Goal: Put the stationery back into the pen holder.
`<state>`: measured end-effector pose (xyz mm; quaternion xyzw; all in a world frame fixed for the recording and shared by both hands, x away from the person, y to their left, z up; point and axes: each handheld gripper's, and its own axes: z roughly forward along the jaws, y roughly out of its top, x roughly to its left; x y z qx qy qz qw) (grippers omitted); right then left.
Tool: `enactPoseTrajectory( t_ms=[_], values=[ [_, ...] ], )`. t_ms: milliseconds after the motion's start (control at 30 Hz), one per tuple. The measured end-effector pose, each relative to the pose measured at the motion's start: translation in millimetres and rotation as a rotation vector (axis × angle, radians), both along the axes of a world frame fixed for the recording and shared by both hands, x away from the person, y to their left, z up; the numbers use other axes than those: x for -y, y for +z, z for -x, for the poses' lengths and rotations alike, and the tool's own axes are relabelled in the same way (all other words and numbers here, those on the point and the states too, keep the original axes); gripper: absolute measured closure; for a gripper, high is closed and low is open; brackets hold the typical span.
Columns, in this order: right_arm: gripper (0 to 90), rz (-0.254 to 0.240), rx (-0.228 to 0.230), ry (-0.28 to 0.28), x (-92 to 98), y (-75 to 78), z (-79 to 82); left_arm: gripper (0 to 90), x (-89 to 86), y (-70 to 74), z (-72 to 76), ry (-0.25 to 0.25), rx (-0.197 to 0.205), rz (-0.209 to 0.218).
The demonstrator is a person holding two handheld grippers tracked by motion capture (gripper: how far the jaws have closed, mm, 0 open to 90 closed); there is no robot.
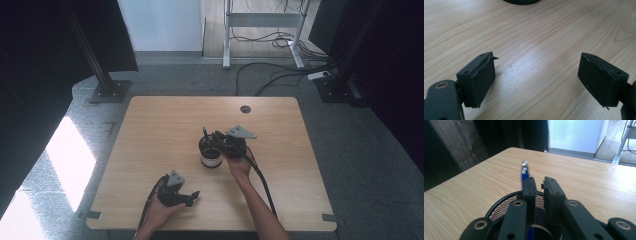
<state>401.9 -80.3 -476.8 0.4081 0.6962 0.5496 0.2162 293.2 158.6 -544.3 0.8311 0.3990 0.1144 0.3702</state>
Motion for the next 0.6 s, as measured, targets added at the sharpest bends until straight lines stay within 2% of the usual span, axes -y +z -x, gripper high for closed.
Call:
enactPoseTrajectory(
  t_ms=[167, 333, 500, 600],
  values=[
    [77.3, 0.003, 0.006, 0.006, 1.0, 0.9, 1.6, 14.7, -0.2, -0.1, -0.1, 0.000, 0.000, 0.000],
    [70.7, 0.006, 0.004, 0.012, 3.8, -0.4, 3.6, 14.7, -0.1, 0.0, 0.0, 0.000, 0.001, 0.001],
    [49.9, 0.011, 0.005, 0.019, 8.9, 1.6, 9.1, 14.7, -1.4, 1.0, -0.3, 0.002, 0.004, 0.002],
    [44.2, 0.025, 0.014, 0.013, 13.9, 3.9, 15.5, 14.7, -2.5, 1.8, -0.5, 0.007, 0.005, 0.005]
  ],
)
